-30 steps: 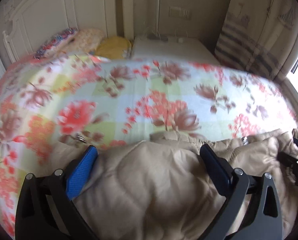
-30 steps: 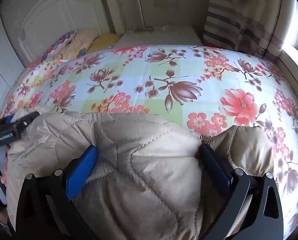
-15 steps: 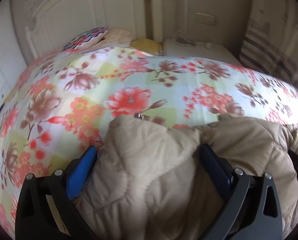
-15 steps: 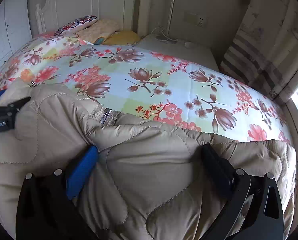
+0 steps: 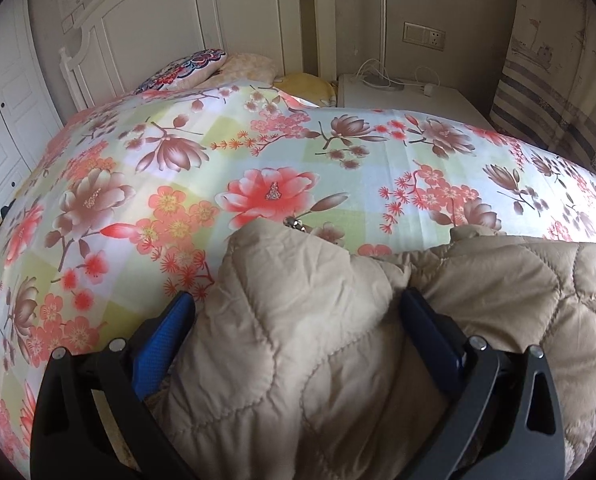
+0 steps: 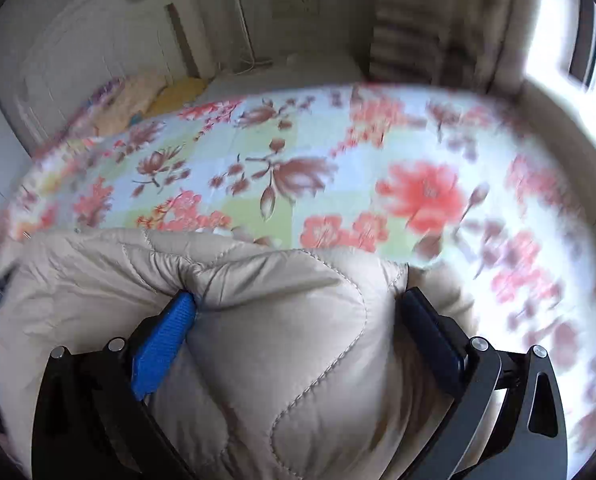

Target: Fold large clothes

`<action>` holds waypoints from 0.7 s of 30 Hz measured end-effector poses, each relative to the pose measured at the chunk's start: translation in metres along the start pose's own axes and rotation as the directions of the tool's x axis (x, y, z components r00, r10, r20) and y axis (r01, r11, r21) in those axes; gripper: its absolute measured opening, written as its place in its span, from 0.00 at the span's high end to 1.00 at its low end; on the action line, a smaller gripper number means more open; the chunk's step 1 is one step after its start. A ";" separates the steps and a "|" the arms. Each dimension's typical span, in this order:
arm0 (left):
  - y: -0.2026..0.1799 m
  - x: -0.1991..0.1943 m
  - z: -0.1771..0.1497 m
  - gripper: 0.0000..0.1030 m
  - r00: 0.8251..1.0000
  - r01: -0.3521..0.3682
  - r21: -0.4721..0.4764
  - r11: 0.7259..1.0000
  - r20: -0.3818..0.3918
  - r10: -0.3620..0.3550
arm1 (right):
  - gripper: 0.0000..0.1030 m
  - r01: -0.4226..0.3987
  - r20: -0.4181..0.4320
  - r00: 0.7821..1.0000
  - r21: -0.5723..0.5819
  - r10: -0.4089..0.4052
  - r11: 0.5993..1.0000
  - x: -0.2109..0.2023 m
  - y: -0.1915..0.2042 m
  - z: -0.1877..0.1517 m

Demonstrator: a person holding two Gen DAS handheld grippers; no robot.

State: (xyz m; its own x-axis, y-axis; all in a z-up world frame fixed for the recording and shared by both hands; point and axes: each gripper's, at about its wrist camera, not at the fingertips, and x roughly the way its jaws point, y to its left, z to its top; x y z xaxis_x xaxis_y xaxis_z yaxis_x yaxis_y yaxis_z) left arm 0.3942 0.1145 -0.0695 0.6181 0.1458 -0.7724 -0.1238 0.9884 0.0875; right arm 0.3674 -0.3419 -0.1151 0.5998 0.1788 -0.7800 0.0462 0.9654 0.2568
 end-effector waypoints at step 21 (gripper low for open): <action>0.003 0.000 0.000 0.02 1.000 0.000 -0.008 1.000 0.008 0.000 | 0.05 0.125 0.241 0.968 -0.240 -0.066 0.963 -0.102 0.067 -0.101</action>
State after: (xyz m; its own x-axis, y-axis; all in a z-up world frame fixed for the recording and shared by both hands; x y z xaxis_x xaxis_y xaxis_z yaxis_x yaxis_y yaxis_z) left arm 0.3941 0.1176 -0.0687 0.6241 0.1463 -0.7675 -0.1299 0.9881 0.0827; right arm 0.2287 -0.2766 -0.0759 0.7702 0.0640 -0.6346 -0.0722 0.9973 0.0130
